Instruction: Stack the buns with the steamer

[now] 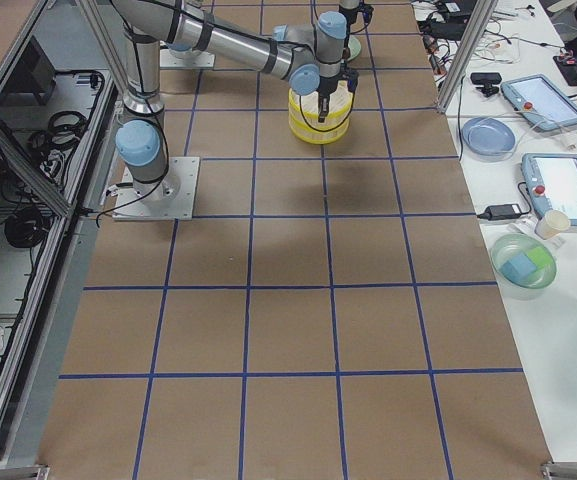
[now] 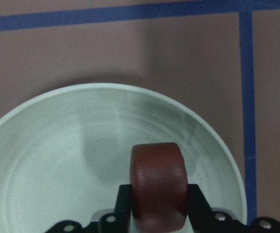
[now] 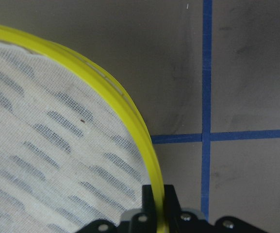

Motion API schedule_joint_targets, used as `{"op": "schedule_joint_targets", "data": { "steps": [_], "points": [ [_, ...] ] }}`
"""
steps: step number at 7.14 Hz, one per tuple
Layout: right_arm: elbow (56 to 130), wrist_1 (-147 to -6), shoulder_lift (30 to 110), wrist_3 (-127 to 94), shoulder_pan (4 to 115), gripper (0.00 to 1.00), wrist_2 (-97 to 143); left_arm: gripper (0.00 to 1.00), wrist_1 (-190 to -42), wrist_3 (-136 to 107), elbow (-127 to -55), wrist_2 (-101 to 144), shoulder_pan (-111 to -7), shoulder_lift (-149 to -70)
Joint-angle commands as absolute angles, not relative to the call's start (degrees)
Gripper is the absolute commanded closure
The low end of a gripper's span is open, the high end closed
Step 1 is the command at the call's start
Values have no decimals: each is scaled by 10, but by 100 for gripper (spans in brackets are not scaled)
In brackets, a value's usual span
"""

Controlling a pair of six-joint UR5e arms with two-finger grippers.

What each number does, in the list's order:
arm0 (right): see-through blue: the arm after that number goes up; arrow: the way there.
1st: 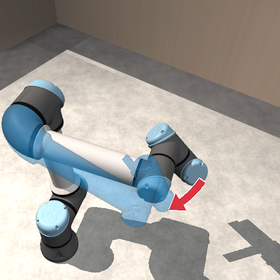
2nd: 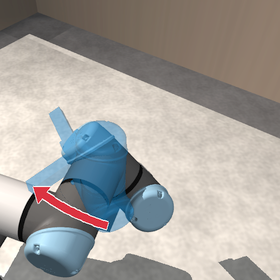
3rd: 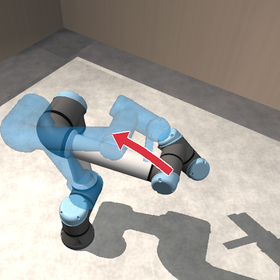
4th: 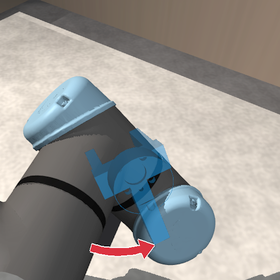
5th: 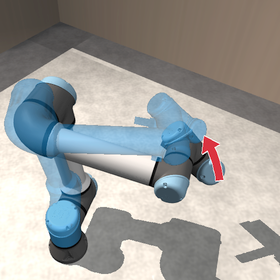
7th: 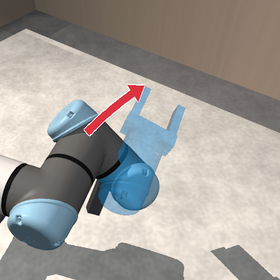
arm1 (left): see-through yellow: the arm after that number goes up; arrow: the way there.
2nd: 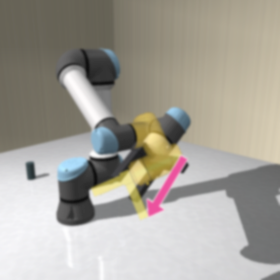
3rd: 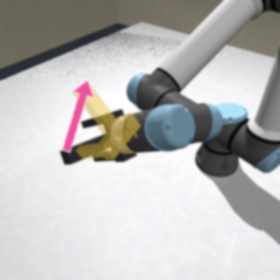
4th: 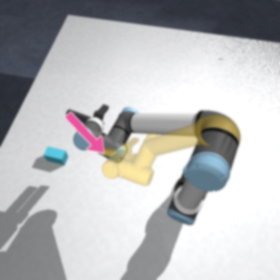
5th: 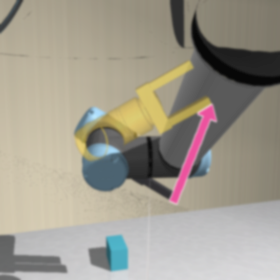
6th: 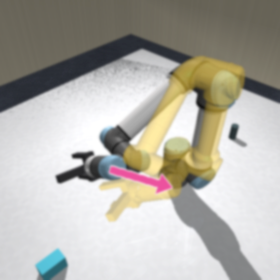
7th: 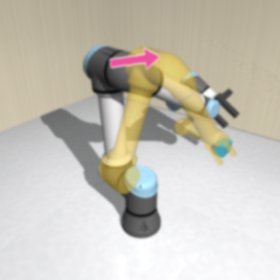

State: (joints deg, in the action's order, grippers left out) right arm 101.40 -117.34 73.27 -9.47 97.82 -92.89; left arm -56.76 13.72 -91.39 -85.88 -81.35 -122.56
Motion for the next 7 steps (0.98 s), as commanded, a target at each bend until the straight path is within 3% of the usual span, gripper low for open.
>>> {"op": "schedule_joint_targets", "data": {
  "steps": [1,2,3,4,7],
  "points": [
    [1014,-1173,727,-98,978,100,-929,95,-568,144,-914,-859,-807,-1223],
    [1014,-1172,727,-100,978,94,-934,97,-567,143,-913,-860,-807,-1216],
    [1014,-1170,723,-100,978,41,-942,98,-568,143,-912,-860,-807,-1204],
    [1014,-1170,722,-109,979,1,-941,98,-577,142,-907,-861,-808,-1188],
    [1002,-1171,744,-113,978,1,-934,98,-671,111,-902,-885,-839,-1115]
  ]
}}
